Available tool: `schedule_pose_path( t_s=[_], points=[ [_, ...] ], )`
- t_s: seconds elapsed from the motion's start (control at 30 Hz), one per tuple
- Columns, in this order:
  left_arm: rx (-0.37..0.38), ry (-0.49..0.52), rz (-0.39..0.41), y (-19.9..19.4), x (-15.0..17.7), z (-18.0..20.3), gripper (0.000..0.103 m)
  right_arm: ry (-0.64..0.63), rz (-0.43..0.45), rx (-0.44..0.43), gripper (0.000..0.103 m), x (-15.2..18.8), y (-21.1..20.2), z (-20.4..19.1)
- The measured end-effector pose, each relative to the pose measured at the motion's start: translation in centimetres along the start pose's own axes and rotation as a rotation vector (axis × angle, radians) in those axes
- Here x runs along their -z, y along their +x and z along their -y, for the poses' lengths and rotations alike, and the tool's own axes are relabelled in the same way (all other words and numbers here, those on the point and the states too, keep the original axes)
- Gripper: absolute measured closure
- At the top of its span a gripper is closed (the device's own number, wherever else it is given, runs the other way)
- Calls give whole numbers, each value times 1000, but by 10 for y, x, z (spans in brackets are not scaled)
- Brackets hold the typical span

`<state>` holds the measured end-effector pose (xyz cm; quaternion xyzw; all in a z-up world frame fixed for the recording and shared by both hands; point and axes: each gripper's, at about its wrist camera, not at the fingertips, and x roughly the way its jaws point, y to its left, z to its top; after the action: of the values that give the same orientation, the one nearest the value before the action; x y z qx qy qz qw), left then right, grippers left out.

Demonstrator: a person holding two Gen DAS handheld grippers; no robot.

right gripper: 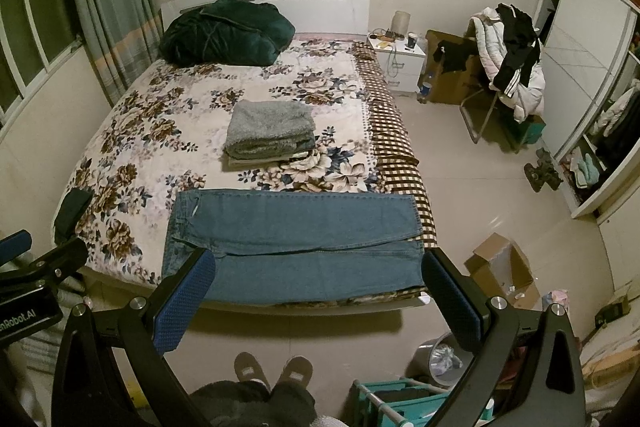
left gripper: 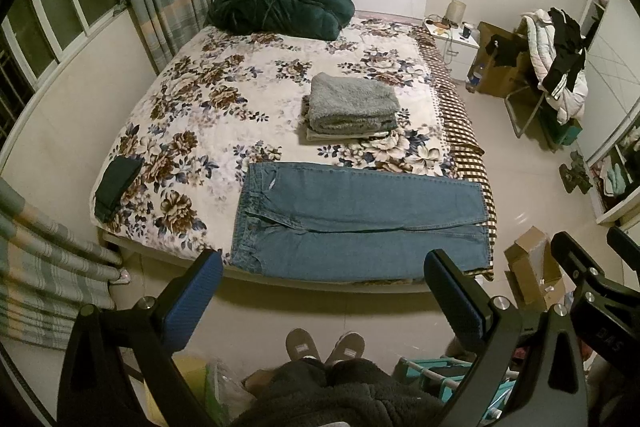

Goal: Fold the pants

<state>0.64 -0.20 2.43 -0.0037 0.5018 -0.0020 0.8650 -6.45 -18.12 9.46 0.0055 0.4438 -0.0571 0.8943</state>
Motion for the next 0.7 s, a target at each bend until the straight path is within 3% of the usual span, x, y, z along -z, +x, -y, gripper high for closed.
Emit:
schedule_pose_path(
  t_s=[0.2, 0.33, 0.5, 0.7],
  points=[
    [-14, -5, -1, 6, -1, 6, 0, 2, -26, -18, 0, 1, 29, 18],
    [-62, -25, 32, 43, -7, 9, 0, 27, -37, -3, 0, -6, 62, 28],
    [-164, -63, 29, 123, -42, -4, 0, 80, -77, 45, 0, -25, 142, 42],
    [-233, -135, -126, 262, -88, -30, 0, 163, -175, 120, 0, -59, 290, 63]
  ],
)
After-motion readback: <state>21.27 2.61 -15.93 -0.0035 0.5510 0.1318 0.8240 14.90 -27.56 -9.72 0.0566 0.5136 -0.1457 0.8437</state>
